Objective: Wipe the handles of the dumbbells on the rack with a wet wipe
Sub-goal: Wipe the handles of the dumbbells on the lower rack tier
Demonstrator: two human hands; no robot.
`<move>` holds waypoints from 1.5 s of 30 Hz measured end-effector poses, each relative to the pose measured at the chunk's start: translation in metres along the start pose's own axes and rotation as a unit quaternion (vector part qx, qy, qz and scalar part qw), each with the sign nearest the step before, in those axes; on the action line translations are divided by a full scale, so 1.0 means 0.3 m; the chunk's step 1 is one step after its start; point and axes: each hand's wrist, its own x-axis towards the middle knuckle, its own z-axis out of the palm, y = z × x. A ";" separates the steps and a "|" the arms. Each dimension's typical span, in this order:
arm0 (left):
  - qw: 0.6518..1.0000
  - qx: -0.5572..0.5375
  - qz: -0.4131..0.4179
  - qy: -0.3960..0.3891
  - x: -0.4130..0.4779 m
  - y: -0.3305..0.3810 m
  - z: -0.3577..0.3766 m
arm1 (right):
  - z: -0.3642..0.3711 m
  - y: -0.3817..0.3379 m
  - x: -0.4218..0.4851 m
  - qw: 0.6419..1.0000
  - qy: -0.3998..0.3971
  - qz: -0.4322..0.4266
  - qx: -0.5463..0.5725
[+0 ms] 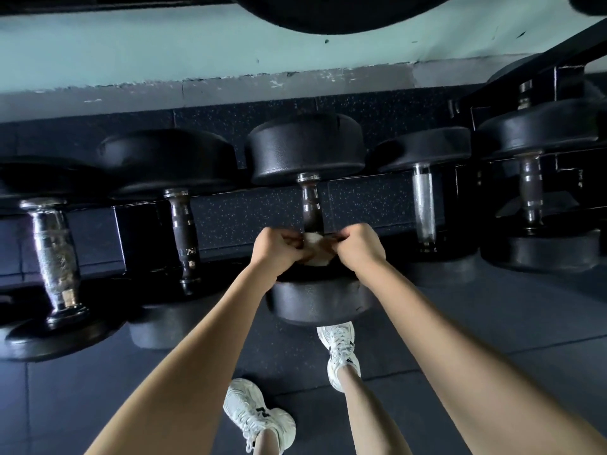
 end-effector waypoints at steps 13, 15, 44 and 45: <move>0.982 -0.159 0.006 0.106 -0.228 0.048 -0.189 | -0.082 -0.200 -0.174 0.938 -0.190 0.004 0.290; 0.980 -0.094 0.023 0.174 -0.273 -0.002 -0.250 | -0.042 -0.246 -0.202 0.942 -0.181 -0.009 0.283; 0.902 0.223 0.254 0.267 -0.250 -0.380 -0.770 | 0.581 -0.526 -0.213 0.978 0.191 -0.083 -0.027; 0.903 0.223 0.251 0.269 -0.251 -0.379 -0.770 | 0.590 -0.526 -0.207 0.974 0.208 -0.089 -0.013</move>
